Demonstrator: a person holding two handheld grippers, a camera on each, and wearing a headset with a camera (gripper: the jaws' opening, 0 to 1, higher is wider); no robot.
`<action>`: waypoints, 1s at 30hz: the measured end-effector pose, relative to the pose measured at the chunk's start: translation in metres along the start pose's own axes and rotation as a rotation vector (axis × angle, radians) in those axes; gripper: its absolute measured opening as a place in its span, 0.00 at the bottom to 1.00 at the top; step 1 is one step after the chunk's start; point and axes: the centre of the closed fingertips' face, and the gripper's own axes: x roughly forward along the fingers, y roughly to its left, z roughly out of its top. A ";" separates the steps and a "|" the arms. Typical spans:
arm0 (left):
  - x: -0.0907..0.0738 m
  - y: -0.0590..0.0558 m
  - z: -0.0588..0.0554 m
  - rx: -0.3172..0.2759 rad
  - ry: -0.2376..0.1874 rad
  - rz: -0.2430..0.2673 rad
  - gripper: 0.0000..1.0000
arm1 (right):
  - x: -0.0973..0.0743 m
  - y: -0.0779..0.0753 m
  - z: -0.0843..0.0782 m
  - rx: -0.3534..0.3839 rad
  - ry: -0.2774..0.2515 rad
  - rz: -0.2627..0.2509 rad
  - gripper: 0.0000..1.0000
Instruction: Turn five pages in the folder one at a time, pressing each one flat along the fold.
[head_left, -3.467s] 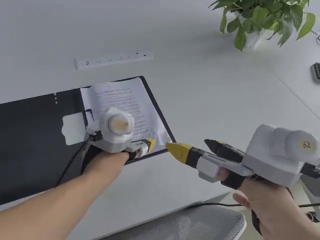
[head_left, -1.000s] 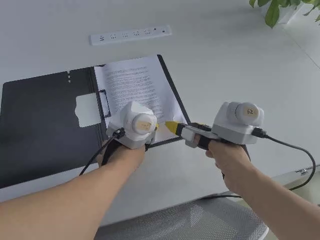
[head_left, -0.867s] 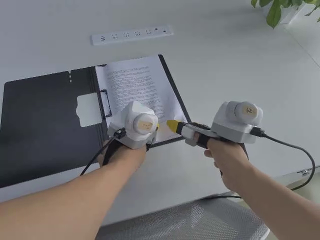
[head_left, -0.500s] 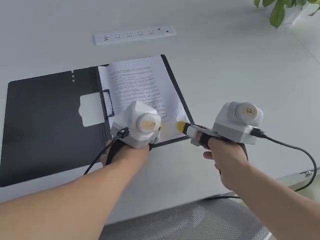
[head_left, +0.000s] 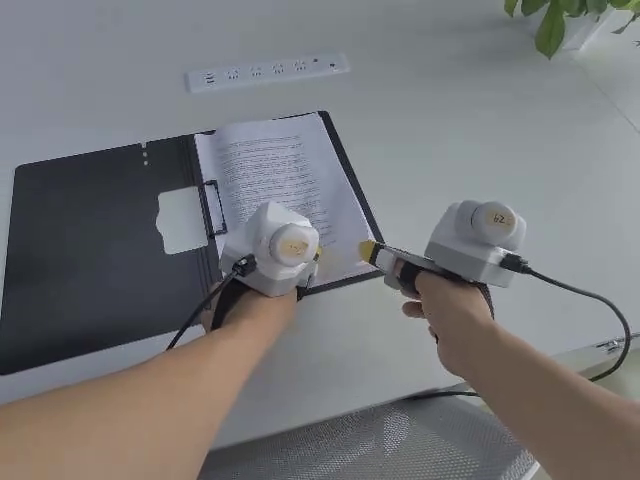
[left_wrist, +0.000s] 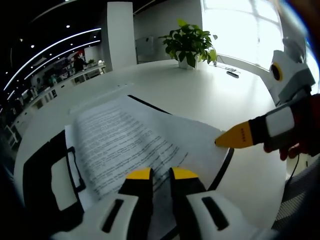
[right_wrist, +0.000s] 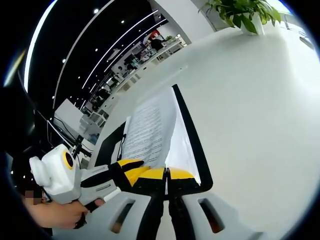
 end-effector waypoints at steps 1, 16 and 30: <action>-0.001 0.000 0.000 -0.006 0.001 -0.004 0.12 | 0.000 0.000 0.000 0.000 0.001 0.000 0.00; -0.036 0.017 -0.001 -0.083 0.002 -0.007 0.19 | -0.015 0.035 0.015 -0.002 -0.071 0.091 0.00; -0.097 0.041 0.026 -0.087 -0.116 0.017 0.19 | -0.030 0.099 0.020 -0.060 -0.113 0.212 0.00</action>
